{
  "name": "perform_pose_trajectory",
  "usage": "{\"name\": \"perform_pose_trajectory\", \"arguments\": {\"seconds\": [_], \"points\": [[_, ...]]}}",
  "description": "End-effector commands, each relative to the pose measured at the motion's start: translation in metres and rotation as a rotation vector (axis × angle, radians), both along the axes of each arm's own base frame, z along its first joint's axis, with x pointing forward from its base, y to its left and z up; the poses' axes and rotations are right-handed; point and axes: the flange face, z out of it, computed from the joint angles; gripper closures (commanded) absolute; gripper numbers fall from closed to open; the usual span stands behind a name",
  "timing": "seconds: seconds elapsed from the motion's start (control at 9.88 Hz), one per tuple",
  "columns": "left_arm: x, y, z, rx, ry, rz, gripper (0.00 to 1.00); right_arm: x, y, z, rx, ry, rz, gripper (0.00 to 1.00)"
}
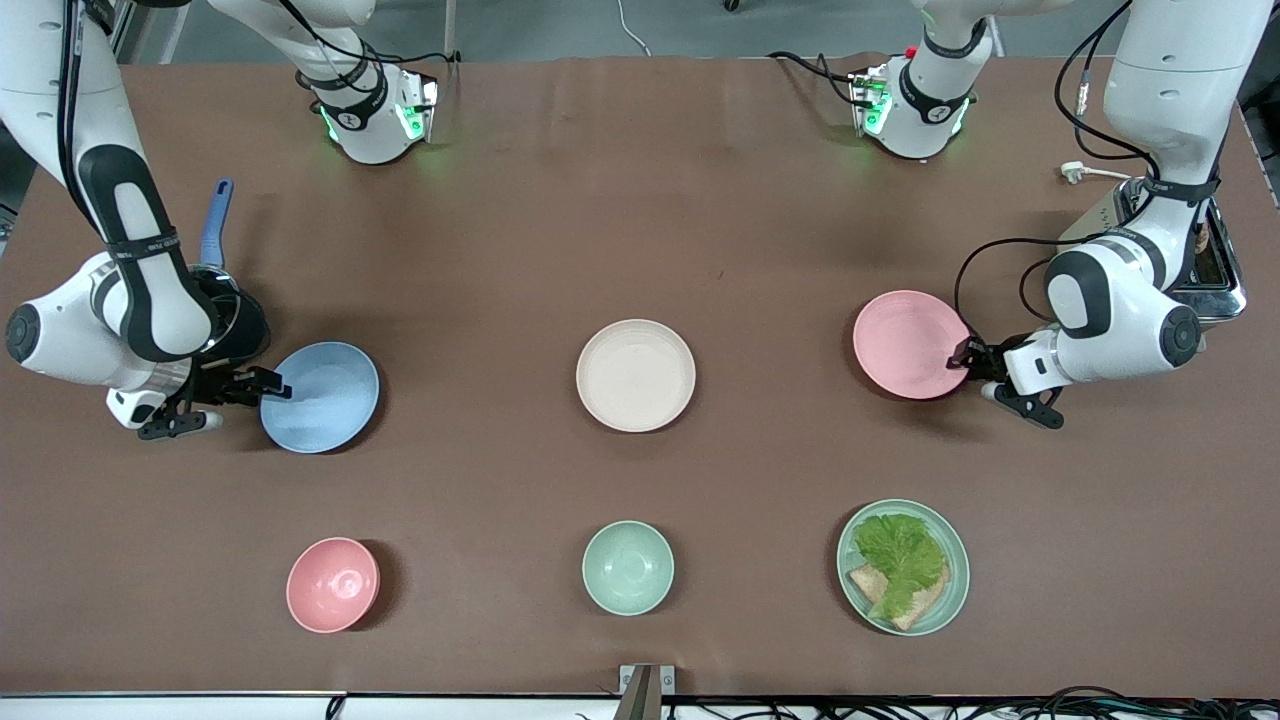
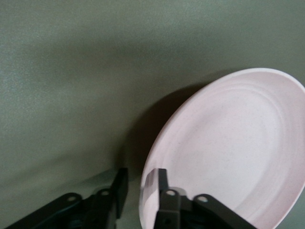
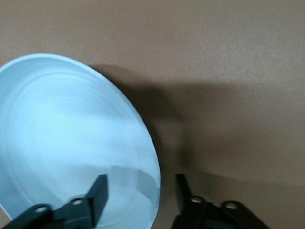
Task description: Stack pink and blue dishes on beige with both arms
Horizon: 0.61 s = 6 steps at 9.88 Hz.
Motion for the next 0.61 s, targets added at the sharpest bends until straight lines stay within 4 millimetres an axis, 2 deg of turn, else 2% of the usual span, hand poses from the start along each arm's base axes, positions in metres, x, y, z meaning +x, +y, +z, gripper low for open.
{"name": "perform_pose_trajectory", "arguments": {"seconds": [0.0, 0.1, 0.2, 0.3, 0.41, 0.51], "points": [[-0.003, 0.001, -0.006, -0.011, -0.004, -0.002, 1.00, -0.005, -0.003, -0.007, 0.022, -0.004, -0.009, 0.62], [0.001, 0.003, 0.010, -0.012, -0.030, 0.002, 1.00, -0.005, -0.004, -0.007, 0.043, -0.007, -0.046, 0.99], [0.006, -0.003, 0.032, -0.024, -0.044, 0.003, 1.00, -0.002, -0.004, -0.003, 0.047, -0.005, -0.052, 1.00], [0.010, -0.024, 0.055, -0.048, -0.048, -0.010, 1.00, 0.005, -0.007, 0.009, 0.052, -0.002, -0.060, 1.00], [0.012, -0.050, 0.073, -0.059, -0.048, 0.009, 1.00, 0.015, -0.009, 0.031, 0.082, 0.027, -0.044, 0.99], [0.013, -0.100, 0.082, -0.079, -0.029, 0.033, 1.00, 0.028, -0.019, 0.062, 0.082, 0.065, -0.021, 0.99]]}}
